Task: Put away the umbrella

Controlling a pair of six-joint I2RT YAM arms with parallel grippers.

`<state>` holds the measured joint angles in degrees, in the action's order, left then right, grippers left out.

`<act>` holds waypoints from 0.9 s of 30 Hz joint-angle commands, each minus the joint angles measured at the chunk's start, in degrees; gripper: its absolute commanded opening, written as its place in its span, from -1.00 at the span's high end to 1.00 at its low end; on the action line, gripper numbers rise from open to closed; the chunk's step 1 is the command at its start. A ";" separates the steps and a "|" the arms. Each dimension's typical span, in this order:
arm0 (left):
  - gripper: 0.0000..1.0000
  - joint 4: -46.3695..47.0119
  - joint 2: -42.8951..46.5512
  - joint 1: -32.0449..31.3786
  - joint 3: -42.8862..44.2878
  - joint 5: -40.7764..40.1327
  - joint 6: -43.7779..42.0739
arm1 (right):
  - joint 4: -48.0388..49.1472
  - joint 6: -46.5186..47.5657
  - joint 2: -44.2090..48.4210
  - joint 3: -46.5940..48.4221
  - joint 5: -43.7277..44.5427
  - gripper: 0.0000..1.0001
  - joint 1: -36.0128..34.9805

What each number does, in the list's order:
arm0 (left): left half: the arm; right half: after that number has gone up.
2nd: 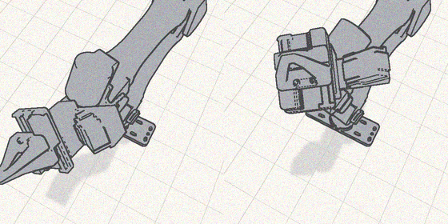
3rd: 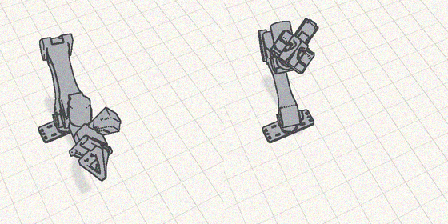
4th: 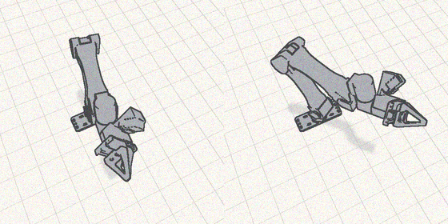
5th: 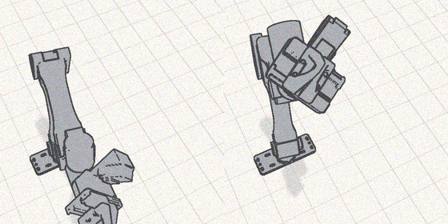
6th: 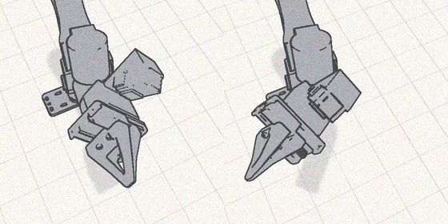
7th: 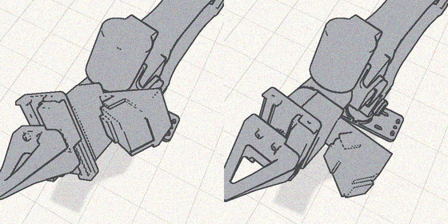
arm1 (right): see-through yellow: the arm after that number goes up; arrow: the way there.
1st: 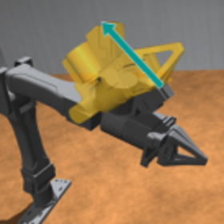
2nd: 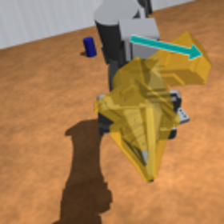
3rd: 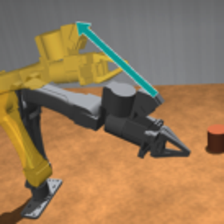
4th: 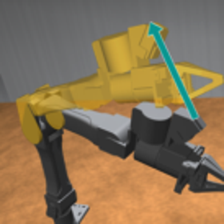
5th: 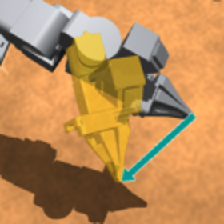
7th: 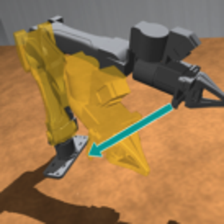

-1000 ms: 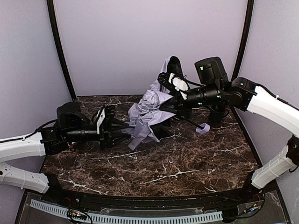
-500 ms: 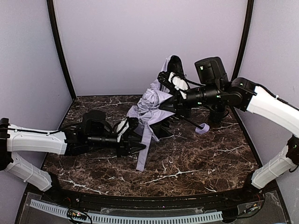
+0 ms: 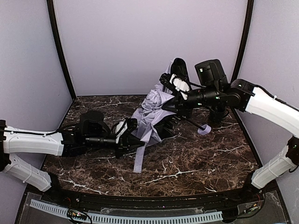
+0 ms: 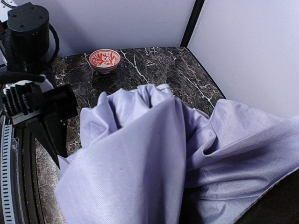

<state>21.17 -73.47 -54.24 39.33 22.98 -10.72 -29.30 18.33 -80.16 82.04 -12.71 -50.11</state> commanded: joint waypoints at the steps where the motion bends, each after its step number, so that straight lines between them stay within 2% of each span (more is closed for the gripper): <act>1: 1.00 -10.95 5.69 -0.27 1.51 0.43 -3.51 | 5.80 -1.12 0.80 -2.12 7.49 1.00 1.49; 6: 1.00 -9.91 7.62 -1.19 1.72 11.81 0.72 | 7.22 -0.25 -4.74 -2.88 1.98 1.00 1.48; 11: 1.00 -7.93 5.54 -3.52 5.32 16.97 1.98 | 5.86 -0.21 -14.86 1.01 -2.54 1.00 1.47; 15: 1.00 -12.86 7.46 -3.59 4.05 11.66 -2.17 | 4.34 -1.77 -17.69 1.96 -2.15 1.00 1.50; 20: 1.00 -20.54 10.65 -3.51 0.12 -1.57 -9.44 | 7.73 -3.04 -13.11 0.32 -0.38 1.00 1.85; 23: 1.00 -22.64 8.35 -3.51 0.32 -8.98 -12.29 | 10.27 -2.86 -9.30 -0.61 1.83 1.00 1.85; 27: 1.00 -19.46 0.95 -2.82 1.13 -15.02 -13.69 | 15.09 -1.12 -4.75 -4.52 1.46 1.00 1.25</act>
<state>2.50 -67.05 -57.19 40.25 15.81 -20.45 -24.14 16.01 -91.22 79.83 -14.33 -49.43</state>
